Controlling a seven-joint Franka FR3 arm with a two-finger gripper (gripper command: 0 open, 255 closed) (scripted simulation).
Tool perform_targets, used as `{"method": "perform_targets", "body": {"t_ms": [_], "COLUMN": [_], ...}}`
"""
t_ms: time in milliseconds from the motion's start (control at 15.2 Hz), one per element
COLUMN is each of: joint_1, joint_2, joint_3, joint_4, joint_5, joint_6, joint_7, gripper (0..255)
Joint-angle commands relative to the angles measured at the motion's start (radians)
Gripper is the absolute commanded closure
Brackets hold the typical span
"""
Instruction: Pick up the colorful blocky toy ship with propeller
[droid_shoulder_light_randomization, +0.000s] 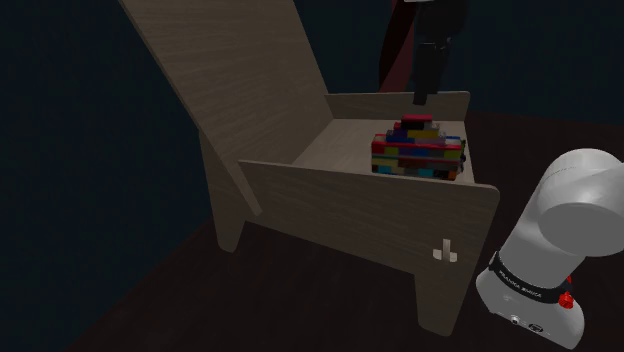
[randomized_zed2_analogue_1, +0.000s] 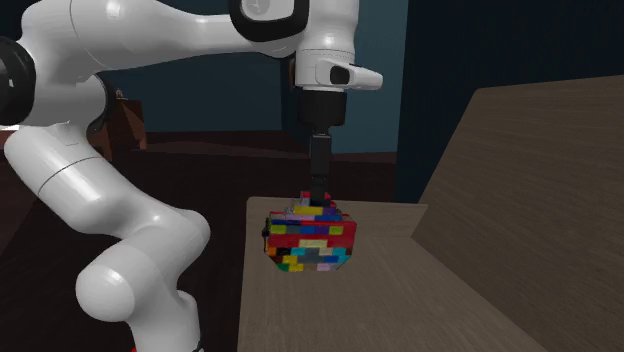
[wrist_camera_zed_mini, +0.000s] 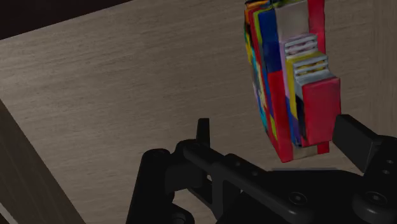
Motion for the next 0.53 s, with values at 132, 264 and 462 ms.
{"method": "perform_targets", "body": {"t_ms": [132, 264, 462], "joint_1": [0.04, 0.083, 0.093], "joint_2": [-0.118, -0.241, -0.274], "joint_3": [0.012, 0.024, 0.027], "joint_4": [-0.1, -0.198, -0.247], "joint_5": [0.022, 0.044, 0.05], "joint_6": [0.053, 0.099, 0.128], "joint_7": [-0.04, -0.078, -0.085], "gripper": [0, 0, 0]}}
